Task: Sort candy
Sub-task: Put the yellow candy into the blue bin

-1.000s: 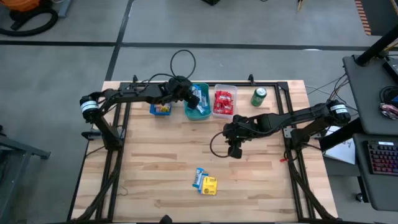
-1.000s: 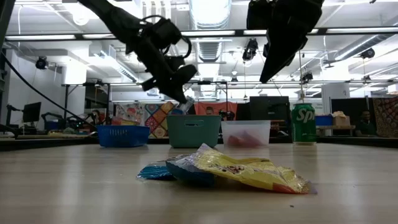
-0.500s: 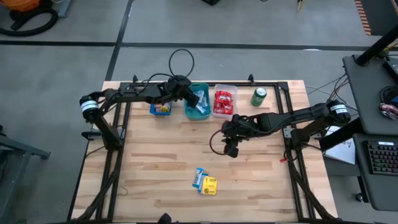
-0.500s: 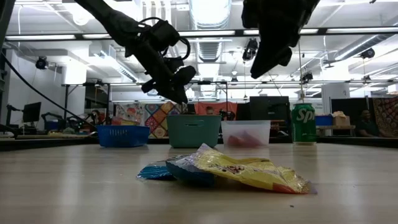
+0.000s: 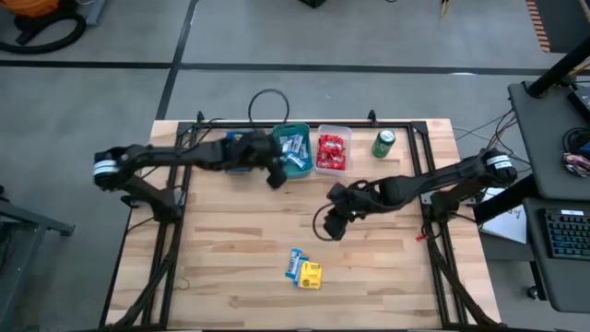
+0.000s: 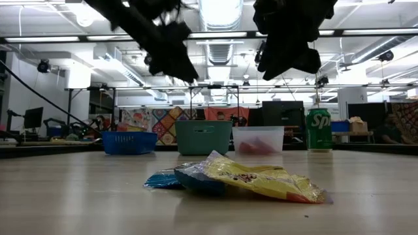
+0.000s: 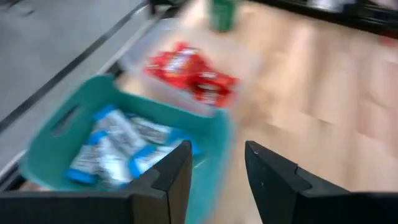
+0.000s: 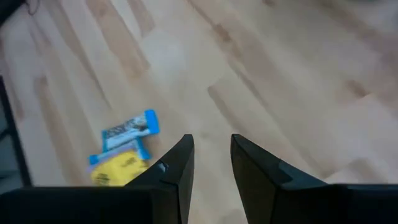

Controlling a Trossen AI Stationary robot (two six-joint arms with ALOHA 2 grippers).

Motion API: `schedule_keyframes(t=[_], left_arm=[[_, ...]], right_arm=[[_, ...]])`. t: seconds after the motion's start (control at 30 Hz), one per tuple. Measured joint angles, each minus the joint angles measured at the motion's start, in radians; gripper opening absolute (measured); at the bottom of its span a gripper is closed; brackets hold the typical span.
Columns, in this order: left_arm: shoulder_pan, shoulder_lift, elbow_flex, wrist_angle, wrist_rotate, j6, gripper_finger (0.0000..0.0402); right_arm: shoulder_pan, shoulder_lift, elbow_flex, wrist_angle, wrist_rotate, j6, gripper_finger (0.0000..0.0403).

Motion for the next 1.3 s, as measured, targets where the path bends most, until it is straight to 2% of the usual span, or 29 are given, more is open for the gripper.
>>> schedule_keyframes(t=[0.33,0.57,0.83,1.07,1.3], left_arm=[[-0.334,-0.292,-0.247,0.067,-0.005,-0.002,0.0127],[-0.498,-0.439,-0.376,0.132,-0.04,-0.065,0.0127],[-0.589,-0.485,-0.415,0.159,-0.057,-0.105,0.0127],[-0.668,-0.483,-0.412,0.163,-0.057,-0.109,0.0127],[-0.731,-0.483,-0.413,0.163,-0.064,-0.121,0.0127]], right_arm=[[0.113,0.141,0.024,0.052,-0.046,0.306,0.0084],[0.191,0.283,0.141,0.053,-0.115,0.38,0.0079],[0.261,0.484,0.322,0.043,-0.169,0.215,0.0065],[0.278,0.618,0.417,0.038,-0.167,0.226,0.0048],[0.277,0.654,0.43,-0.062,-0.152,0.26,0.0048]])
